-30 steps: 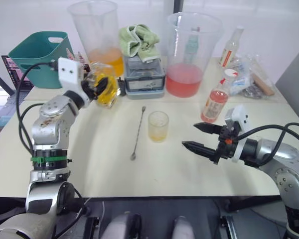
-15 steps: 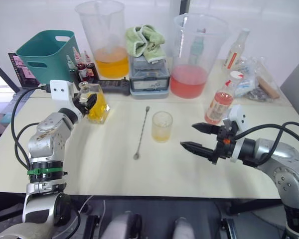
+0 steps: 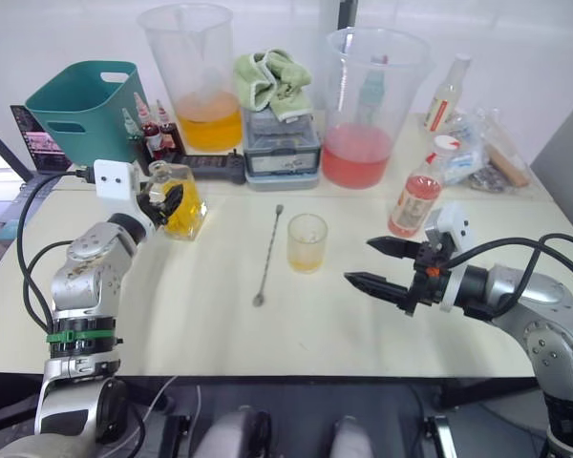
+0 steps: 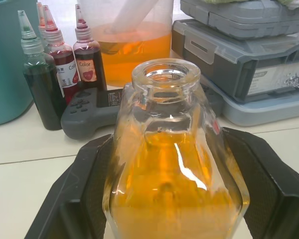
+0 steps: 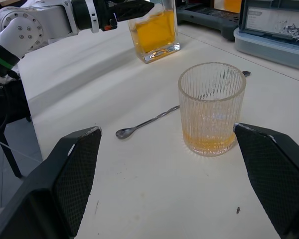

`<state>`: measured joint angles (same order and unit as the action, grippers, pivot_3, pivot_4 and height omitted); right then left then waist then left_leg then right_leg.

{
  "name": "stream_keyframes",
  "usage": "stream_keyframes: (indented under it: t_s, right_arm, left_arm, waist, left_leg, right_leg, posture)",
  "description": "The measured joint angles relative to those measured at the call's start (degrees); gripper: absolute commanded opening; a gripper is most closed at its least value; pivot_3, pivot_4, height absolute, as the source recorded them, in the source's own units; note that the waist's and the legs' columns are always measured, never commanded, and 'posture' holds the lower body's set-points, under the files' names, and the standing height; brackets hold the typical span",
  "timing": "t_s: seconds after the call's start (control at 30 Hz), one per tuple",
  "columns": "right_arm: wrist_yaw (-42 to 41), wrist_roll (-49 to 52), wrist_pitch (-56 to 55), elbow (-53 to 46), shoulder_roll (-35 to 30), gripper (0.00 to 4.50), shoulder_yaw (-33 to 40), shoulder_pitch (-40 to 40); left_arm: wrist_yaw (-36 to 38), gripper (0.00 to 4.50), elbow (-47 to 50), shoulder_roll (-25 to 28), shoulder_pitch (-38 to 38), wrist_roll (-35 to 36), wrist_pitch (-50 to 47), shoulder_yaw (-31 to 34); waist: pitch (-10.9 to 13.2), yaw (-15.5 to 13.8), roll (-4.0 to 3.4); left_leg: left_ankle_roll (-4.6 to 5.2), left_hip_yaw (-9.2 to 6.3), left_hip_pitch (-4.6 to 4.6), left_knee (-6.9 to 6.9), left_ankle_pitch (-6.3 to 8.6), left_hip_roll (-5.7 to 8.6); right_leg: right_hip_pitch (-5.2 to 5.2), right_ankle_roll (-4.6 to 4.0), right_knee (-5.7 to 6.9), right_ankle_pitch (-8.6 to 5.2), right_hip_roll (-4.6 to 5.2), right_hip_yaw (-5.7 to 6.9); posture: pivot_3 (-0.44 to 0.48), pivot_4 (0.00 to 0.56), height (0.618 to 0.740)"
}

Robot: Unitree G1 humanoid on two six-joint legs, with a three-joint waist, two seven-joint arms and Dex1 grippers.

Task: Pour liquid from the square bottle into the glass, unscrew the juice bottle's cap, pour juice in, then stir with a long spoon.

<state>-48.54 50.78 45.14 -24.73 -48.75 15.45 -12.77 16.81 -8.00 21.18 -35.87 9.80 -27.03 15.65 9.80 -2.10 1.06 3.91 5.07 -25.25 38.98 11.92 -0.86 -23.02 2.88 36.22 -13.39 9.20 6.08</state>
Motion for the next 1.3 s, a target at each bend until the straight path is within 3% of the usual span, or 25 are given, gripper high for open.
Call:
stream_keyframes:
  t_s: [0.07, 0.13, 0.5, 0.8, 0.93, 1.13, 1.3]
  right_arm:
    - [-0.1, 0.0, 0.0, 0.0, 0.0, 4.5, 0.0, 0.0]
    - [-0.2, -0.1, 0.0, 0.0, 0.0, 4.5, 0.0, 0.0]
    - [-1.3, -0.6, -0.3, 0.1, 0.0, 4.5, 0.0, 0.3]
    - [-2.3, -0.6, -0.6, 0.6, 0.0, 4.5, 0.0, 0.3]
    - [-3.0, -0.4, -0.5, 1.8, -0.1, 4.5, 0.0, -1.6]
    - [-4.0, 0.1, 0.1, 1.9, -0.7, 4.5, 0.1, -2.7]
    - [-4.0, 2.3, 1.6, 1.7, -1.2, 4.5, 0.9, -2.2]
  left_arm:
    - [0.1, 3.8, 0.1, 0.2, 0.3, 0.2, 0.2, -0.3]
    - [0.2, 4.48, 0.0, 0.3, 1.1, 0.3, 0.0, -0.6]
    - [-0.1, 4.49, -0.1, 0.4, 2.0, 2.3, -0.4, 0.0]
    - [1.0, 4.49, 8.1, 2.3, -2.8, 9.6, 1.0, 4.3]
    - [5.3, 4.49, 11.6, 6.2, -7.0, 14.4, -0.8, 4.5]
    - [16.3, 4.49, 17.5, 14.0, -8.0, 25.6, -11.7, 3.0]
    - [27.0, 4.49, 22.9, 25.2, 2.4, 27.8, -15.2, 0.3]
  waist:
    - [0.0, 0.0, 0.0]
    - [0.0, 0.0, 0.0]
    - [0.0, -0.1, 0.01]
    - [0.0, -0.2, 0.01]
    - [0.0, -0.1, 0.01]
    - [0.0, -0.1, 0.0]
    - [0.0, 0.6, -0.01]
  left_leg:
    - [0.01, 0.03, 0.02, -0.01, 0.01, -0.01]
    - [0.03, 0.03, 0.02, -0.02, 0.02, -0.01]
    - [0.12, 0.02, 0.02, -0.02, 0.07, -0.02]
    - [0.11, 0.02, 0.02, -0.01, 0.07, 0.0]
    - [0.06, 0.03, 0.02, -0.02, 0.04, -0.01]
    - [-0.03, 0.03, 0.03, -0.02, -0.01, -0.03]
    - [-0.05, 0.14, 0.05, -0.12, -0.02, -0.11]
  right_leg:
    - [-0.01, 0.0, 0.0, 0.0, -0.01, -0.03]
    - [-0.01, 0.0, 0.0, 0.0, -0.02, -0.05]
    - [-0.01, 0.01, -0.02, 0.01, -0.03, -0.08]
    - [0.01, 0.01, -0.02, 0.01, -0.02, -0.09]
    - [0.0, 0.01, -0.04, 0.01, -0.05, -0.1]
    - [0.0, 0.01, -0.03, 0.01, -0.09, -0.13]
    - [-0.08, 0.0, -0.06, 0.0, -0.26, -0.32]
  posture:
    - [0.0, 0.15, 0.736]
    - [0.0, 0.15, 0.736]
    - [0.0, 0.15, 0.736]
    - [0.0, 0.15, 0.736]
    - [0.0, 0.15, 0.736]
    - [0.0, 0.15, 0.736]
    - [0.0, 0.15, 0.736]
